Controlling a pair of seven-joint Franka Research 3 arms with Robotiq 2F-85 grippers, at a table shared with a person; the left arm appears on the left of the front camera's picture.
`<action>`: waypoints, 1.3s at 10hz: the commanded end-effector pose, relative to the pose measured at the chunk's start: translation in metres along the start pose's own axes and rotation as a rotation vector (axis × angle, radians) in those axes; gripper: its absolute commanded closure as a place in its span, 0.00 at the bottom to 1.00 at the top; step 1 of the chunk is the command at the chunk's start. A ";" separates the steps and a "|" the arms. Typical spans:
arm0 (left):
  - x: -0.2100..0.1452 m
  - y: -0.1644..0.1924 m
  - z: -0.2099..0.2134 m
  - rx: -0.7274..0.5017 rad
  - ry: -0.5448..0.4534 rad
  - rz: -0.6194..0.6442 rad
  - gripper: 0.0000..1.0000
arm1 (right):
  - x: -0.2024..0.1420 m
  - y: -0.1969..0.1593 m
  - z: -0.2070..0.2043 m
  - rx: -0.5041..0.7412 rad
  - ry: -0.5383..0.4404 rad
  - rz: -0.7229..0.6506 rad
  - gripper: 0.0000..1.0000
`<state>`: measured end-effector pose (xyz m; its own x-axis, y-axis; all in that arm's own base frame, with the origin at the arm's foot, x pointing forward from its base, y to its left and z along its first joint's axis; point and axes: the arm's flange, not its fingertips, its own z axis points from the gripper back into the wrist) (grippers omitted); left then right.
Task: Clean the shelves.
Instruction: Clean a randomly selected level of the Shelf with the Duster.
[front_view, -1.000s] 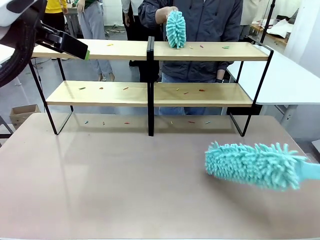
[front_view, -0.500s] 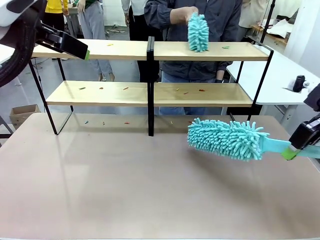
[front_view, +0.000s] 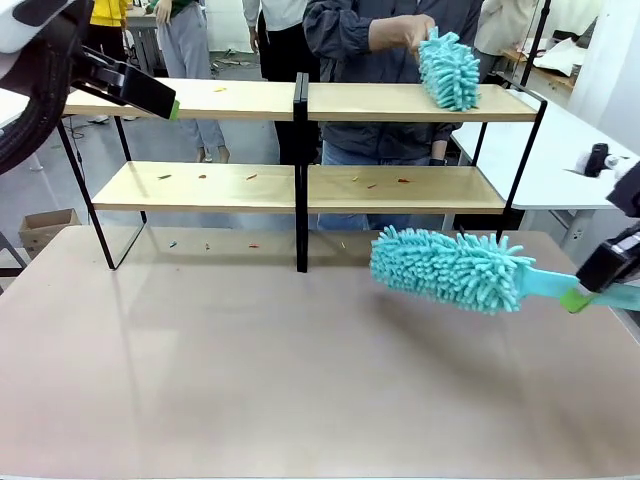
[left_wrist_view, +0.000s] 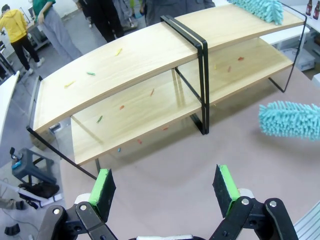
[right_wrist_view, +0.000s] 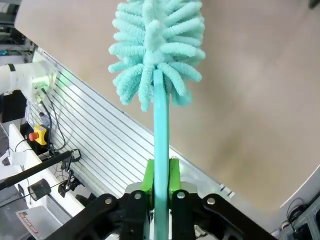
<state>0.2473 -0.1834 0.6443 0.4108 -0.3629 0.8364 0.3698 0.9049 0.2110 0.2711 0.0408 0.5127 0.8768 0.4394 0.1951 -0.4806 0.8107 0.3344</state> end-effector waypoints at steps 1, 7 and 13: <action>0.000 0.001 0.001 0.003 -0.002 0.001 0.00 | 0.008 -0.013 -0.055 0.033 -0.073 0.100 0.88; 0.000 0.001 0.001 0.003 -0.002 0.001 0.00 | 0.032 -0.010 -0.133 -0.023 -0.063 0.144 1.00; 0.000 0.001 0.001 0.003 -0.002 0.001 0.00 | 0.042 -0.037 -0.195 -0.013 -0.210 0.092 1.00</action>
<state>0.2474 -0.1834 0.6442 0.4110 -0.3629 0.8363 0.3699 0.9048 0.2108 0.3949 0.1158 0.3723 0.8423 0.4256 0.3306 -0.5187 0.8070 0.2824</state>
